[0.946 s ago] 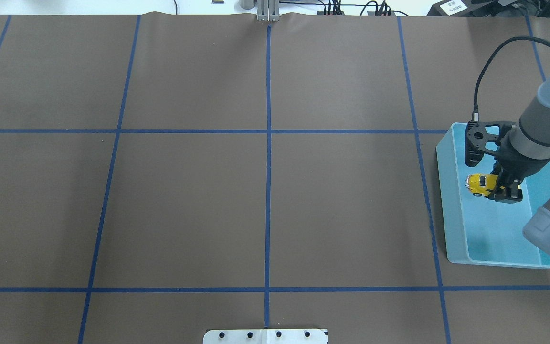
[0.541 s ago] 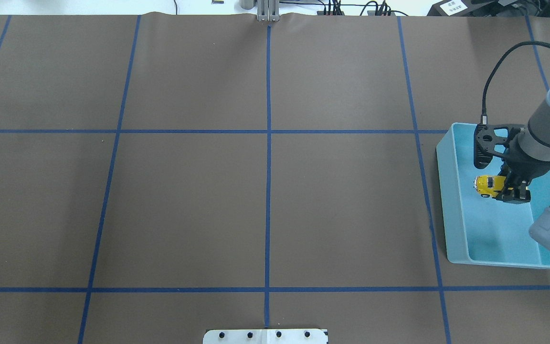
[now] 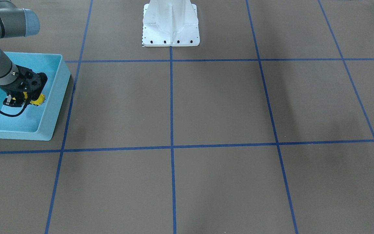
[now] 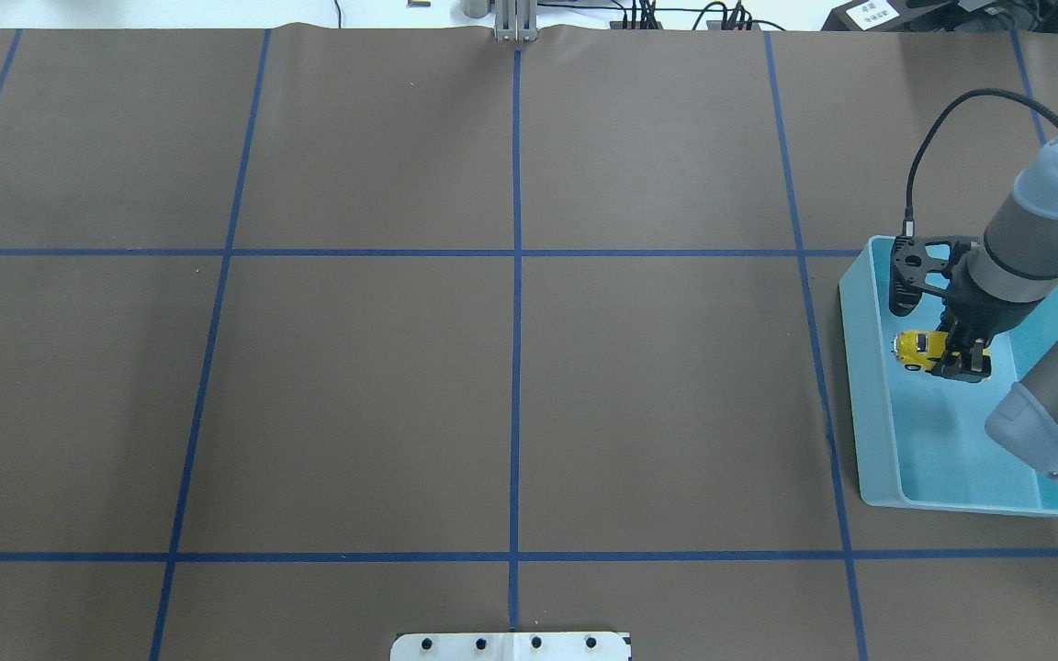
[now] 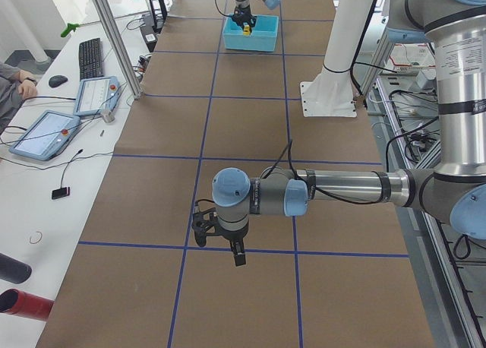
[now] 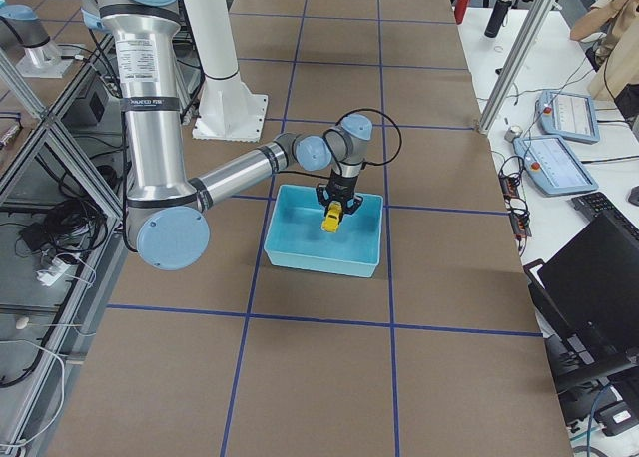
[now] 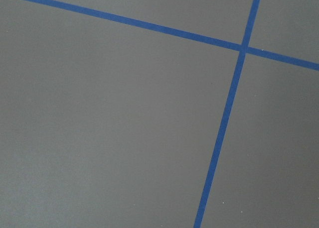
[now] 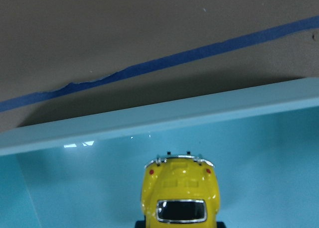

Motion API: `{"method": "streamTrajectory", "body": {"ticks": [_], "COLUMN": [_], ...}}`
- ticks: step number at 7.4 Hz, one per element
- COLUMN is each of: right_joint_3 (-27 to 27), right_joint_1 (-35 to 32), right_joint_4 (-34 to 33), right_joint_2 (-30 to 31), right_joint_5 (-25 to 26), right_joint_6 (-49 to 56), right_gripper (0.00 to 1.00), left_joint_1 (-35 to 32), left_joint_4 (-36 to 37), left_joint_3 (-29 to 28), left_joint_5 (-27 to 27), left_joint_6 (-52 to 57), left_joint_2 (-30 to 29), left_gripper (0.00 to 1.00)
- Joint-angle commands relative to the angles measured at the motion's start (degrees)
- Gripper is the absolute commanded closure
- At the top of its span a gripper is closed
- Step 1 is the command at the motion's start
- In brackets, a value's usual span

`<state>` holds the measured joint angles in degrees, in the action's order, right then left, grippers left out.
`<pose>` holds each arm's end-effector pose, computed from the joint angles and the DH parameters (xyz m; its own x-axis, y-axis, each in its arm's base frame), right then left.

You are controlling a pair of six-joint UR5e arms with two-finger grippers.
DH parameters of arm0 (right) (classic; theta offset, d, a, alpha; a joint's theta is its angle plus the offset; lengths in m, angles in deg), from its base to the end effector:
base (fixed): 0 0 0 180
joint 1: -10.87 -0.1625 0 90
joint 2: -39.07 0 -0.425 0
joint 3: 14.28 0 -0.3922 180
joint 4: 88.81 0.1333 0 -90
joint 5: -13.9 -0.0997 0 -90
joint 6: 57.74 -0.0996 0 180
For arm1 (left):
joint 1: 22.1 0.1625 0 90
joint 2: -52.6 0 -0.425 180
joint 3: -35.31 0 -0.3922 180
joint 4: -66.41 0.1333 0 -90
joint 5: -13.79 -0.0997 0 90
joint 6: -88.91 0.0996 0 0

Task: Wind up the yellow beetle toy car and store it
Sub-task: 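Lower the held car onto the bin floor with the right gripper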

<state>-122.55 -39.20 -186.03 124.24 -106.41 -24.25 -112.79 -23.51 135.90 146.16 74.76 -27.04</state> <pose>-0.2675 -0.4489 0.4875 0.1375 -0.9574 0.2538 0.8312 0.2509 0.4960 -0.0712 -0.4148 0.6523 0.7134 -0.2514 -0.6541 0.1923 0.9678 -0.1622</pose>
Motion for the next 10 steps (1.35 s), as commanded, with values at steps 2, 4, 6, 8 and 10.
{"method": "streamTrajectory", "body": {"ticks": [2, 4, 6, 8, 10], "right_joint_3": [1.6, 1.6, 1.7, 1.7, 0.9], "right_joint_1": [1.5, 1.6, 1.7, 1.7, 1.6], "right_joint_4": [0.0, 0.0, -0.1, -0.1, -0.1], "right_joint_2": [-1.6, -1.5, -1.4, -1.2, -1.2], "right_joint_5": [0.1, 0.1, 0.1, 0.0, -0.3], "right_joint_6": [-1.8, -1.8, -2.0, -2.1, -2.0], "right_gripper": [1.0, 1.0, 0.73, 0.0, 0.0], "left_joint_1": [0.1, 0.1, 0.0, 0.0, 0.1], "left_joint_4": [-0.1, -0.1, -0.1, -0.1, -0.1], "left_joint_3": [0.0, -0.1, -0.2, -0.1, -0.3], "left_joint_5": [0.0, -0.1, -0.1, -0.1, 0.0], "left_joint_6": [0.1, 0.0, 0.1, 0.1, 0.1], "left_joint_2": [-0.1, -0.1, -0.1, -0.1, -0.2], "left_gripper": [0.0, 0.0, 0.0, 0.0, 0.0]}}
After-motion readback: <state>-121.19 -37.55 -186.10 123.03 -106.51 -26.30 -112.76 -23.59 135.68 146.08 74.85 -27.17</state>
